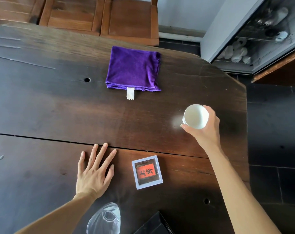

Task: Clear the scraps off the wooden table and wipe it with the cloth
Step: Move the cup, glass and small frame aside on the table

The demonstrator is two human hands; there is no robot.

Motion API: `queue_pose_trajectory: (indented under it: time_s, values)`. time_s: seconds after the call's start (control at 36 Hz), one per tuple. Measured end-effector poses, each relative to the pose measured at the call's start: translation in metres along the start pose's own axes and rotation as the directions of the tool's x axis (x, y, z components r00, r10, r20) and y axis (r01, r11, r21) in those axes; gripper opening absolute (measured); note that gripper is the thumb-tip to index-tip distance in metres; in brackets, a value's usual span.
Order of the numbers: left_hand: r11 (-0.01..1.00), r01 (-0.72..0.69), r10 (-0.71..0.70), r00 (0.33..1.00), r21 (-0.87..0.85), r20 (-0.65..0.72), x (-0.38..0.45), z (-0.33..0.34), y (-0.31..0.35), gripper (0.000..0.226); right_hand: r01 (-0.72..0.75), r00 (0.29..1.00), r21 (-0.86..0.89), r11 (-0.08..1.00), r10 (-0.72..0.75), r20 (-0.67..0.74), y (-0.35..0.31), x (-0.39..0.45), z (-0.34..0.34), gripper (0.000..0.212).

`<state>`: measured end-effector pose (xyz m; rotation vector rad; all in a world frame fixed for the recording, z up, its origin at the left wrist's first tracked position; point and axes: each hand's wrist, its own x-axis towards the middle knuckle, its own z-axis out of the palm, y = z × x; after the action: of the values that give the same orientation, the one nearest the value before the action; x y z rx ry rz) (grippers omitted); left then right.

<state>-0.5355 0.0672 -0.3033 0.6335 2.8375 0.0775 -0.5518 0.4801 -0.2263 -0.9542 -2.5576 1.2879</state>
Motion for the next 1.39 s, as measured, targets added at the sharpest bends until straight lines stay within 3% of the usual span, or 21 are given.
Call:
queue_pose_trajectory:
  time_s: [0.58, 0.78, 1.0, 1.08, 1.22, 1.39]
  values:
    - [1.000, -0.004, 0.004, 1.000, 0.009, -0.001, 0.001, -0.001, 0.001, 0.057, 0.021, 0.998, -0.106, 0.994, -0.027, -0.056, -0.004, -0.009, 0.004, 0.103]
    - [1.000, 0.002, -0.002, 1.000, 0.012, -0.013, 0.000, -0.003, 0.002, 0.059, -0.008, 0.999, -0.116, 0.993, 0.002, -0.048, -0.005, -0.016, -0.003, 0.113]
    - [1.000, -0.007, 0.008, 0.999, 0.010, -0.039, 0.000, 0.003, 0.000, 0.059, 0.098, 0.987, -0.101, 0.990, -0.110, -0.120, -0.019, -0.057, -0.017, 0.110]
    - [1.000, -0.011, 0.012, 0.999, 0.013, -0.043, 0.000, 0.003, 0.000, 0.058, 0.122, 0.991, -0.063, 0.991, -0.125, -0.055, -0.024, -0.082, -0.017, 0.107]
    - [1.000, -0.012, 0.012, 0.999, 0.006, -0.043, 0.000, 0.002, 0.001, 0.058, 0.065, 0.982, 0.020, 0.998, -0.068, 0.176, -0.029, -0.127, -0.008, 0.104]
    - [1.000, -0.016, 0.016, 0.999, 0.009, -0.037, 0.000, 0.001, 0.002, 0.057, 0.049, 0.872, 0.025, 0.999, -0.055, 0.486, -0.034, -0.185, 0.019, 0.105]
